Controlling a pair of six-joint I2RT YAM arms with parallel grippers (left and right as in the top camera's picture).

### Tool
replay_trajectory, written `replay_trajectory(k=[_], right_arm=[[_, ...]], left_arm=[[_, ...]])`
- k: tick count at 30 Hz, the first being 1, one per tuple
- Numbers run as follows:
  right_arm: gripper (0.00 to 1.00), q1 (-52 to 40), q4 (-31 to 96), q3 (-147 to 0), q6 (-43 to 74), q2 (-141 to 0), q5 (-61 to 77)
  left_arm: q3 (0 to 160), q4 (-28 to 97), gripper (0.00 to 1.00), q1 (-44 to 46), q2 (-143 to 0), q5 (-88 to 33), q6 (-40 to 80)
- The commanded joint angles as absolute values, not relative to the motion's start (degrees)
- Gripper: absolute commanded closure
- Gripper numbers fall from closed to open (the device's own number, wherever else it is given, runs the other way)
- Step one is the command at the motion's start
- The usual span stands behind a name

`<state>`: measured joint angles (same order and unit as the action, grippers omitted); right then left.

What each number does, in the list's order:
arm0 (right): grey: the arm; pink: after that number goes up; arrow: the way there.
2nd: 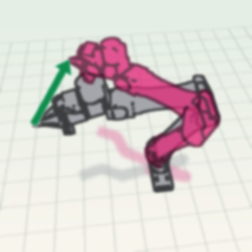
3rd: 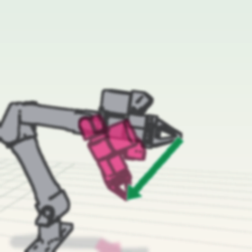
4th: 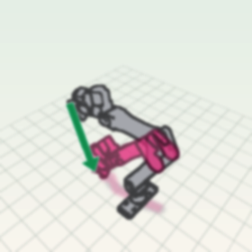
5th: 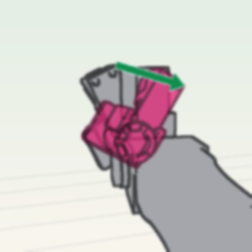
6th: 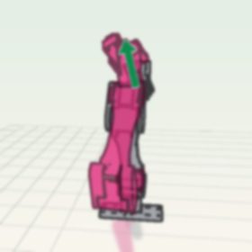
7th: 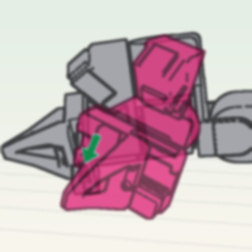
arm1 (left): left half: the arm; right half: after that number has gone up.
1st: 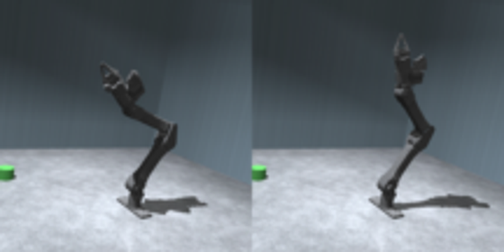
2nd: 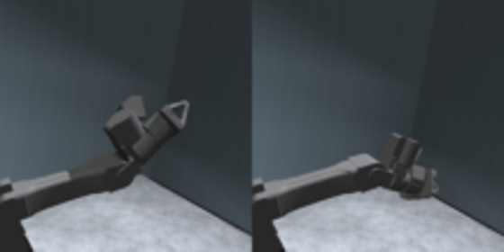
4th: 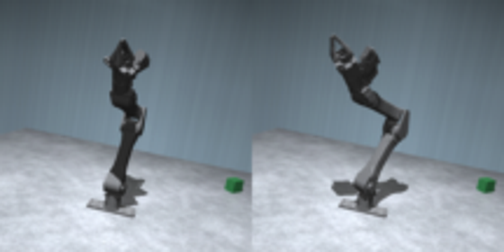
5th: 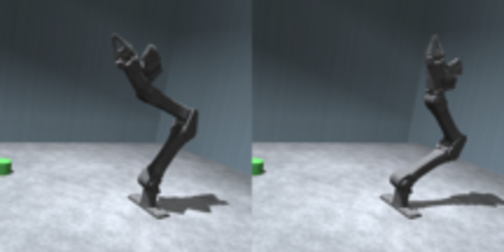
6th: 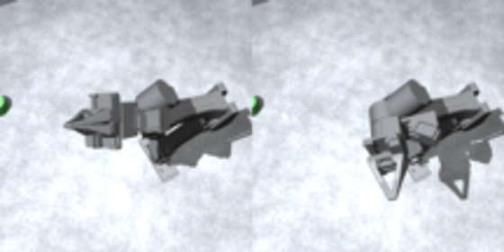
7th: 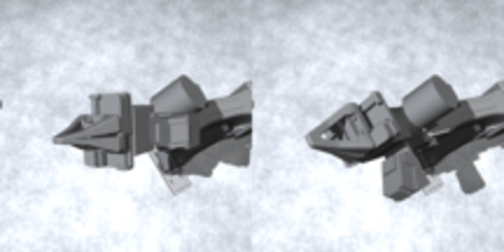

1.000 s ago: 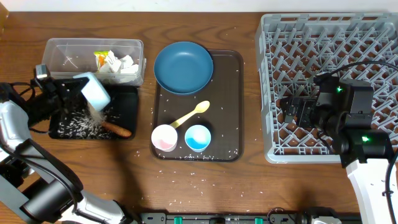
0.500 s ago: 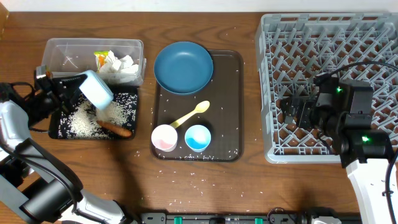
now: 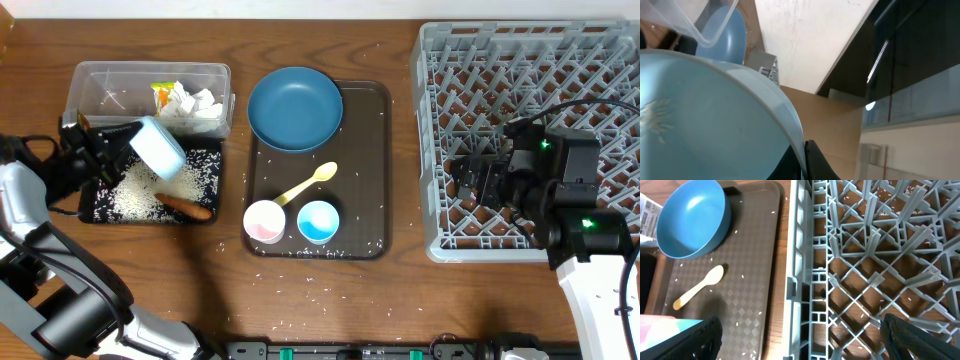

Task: Sort waste into correct bins and load items into the dishwasher rack
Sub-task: 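Tilt the bowl with the left gripper to pour rice onto the black tray, then carry the empty bowl back and set it on the brown tray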

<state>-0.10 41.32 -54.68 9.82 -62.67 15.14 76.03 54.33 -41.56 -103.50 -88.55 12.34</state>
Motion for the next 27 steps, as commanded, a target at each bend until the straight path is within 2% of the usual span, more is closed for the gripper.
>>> replay_trajectory(k=[1,10,12,22,27], right_arm=[[0.01,0.36,41.34,-55.7,8.67,-62.5,14.79],[0.01,0.36,41.6,-55.7,8.47,-62.5,14.79],[0.01,0.36,41.6,-55.7,8.49,-62.5,14.79],[0.01,0.36,41.41,-55.7,8.49,-62.5,14.79],[0.01,0.36,40.93,-55.7,8.49,-62.5,14.81]], left_arm=[[76.07,53.34,0.94,-41.5,-103.39,-90.13,12.53],[76.07,55.11,0.94,-39.24,-102.54,-89.95,12.08],[76.07,58.63,0.94,-38.74,-102.41,-90.11,12.25],[76.09,56.05,0.94,-35.4,-99.74,-89.27,10.0],[78.06,52.64,0.94,-25.74,-91.59,-75.79,10.33]])
